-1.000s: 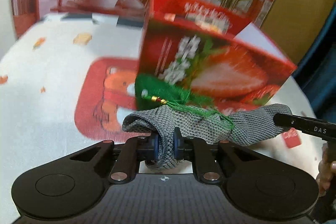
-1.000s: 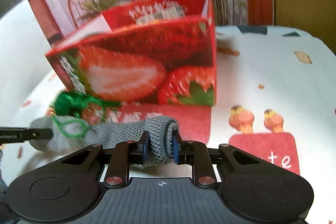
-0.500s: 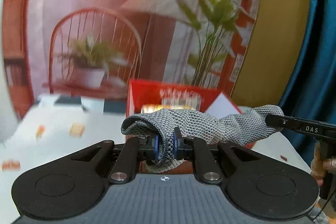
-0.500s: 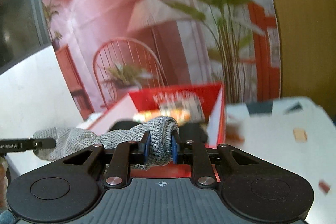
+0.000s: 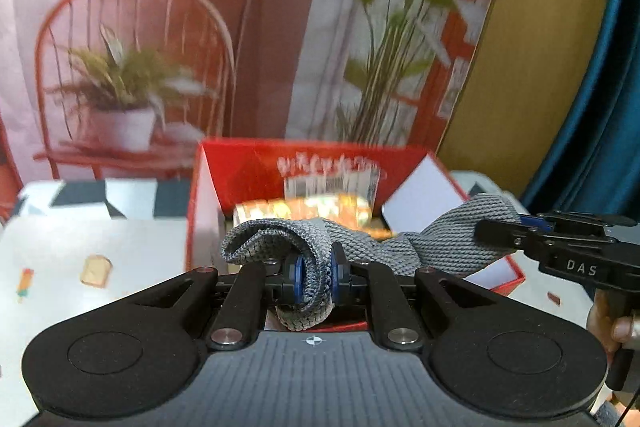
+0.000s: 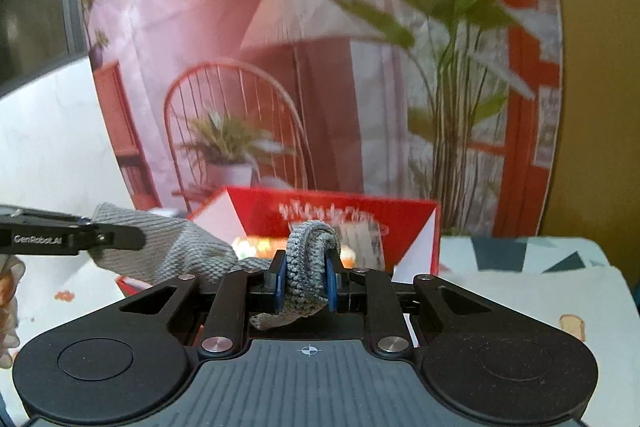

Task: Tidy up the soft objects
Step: 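Lift the grey knit towel with both grippers into the red box and open both, then grasp the green tasseled pouch with the left gripper while the right gripper grasps it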

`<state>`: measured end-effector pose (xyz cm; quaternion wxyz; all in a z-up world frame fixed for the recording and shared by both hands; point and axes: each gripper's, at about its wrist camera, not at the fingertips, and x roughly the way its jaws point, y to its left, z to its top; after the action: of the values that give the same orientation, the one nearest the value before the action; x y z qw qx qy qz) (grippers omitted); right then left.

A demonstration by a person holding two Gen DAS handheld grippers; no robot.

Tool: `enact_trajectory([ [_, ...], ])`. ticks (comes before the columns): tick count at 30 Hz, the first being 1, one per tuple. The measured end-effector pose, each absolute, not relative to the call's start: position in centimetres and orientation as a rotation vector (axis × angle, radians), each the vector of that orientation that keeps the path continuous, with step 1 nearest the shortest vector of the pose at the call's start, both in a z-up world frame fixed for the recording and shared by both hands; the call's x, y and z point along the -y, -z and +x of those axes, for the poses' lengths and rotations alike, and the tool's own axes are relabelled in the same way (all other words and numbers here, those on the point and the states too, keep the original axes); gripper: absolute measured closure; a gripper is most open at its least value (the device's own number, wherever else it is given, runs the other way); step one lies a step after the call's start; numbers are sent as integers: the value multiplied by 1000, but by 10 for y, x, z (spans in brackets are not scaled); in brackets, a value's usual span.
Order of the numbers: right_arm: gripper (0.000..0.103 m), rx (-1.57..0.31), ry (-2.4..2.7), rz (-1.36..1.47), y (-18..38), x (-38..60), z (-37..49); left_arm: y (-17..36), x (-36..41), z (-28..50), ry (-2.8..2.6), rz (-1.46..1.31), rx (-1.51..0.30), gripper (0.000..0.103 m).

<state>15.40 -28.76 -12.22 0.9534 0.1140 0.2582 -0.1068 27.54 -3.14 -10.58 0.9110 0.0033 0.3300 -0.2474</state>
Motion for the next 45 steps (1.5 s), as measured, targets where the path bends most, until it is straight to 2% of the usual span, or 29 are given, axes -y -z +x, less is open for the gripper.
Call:
enact_trajectory([
  [8, 86, -629, 239, 294, 160, 294, 175, 138, 57, 305, 516, 111, -792, 89],
  [17, 86, -668, 278, 310, 174, 303, 178, 146, 72, 314, 496, 157, -779, 86],
  [18, 85, -668, 287, 303, 174, 303, 177, 145, 69, 313, 497, 155, -769, 83],
  [19, 84, -665, 296, 290, 174, 303, 176, 143, 67, 312, 494, 158, -760, 72],
  [20, 79, -660, 307, 270, 172, 302, 174, 141, 65, 311, 486, 163, -749, 55],
  [22, 72, -643, 342, 220, 169, 298, 170, 134, 57, 307, 473, 161, -717, 41],
  [25, 69, -599, 375, 173, 160, 293, 162, 120, 39, 301, 477, 134, -677, 37],
  [29, 57, -543, 387, 142, 147, 285, 149, 102, 8, 287, 446, 87, -610, 22],
  [36, 53, -477, 249, 163, 136, 258, 129, 103, -49, 256, 395, -6, -587, 22],
  [45, 52, -555, 146, 183, 166, 213, 126, 189, -101, 246, 285, -264, -792, 32],
])
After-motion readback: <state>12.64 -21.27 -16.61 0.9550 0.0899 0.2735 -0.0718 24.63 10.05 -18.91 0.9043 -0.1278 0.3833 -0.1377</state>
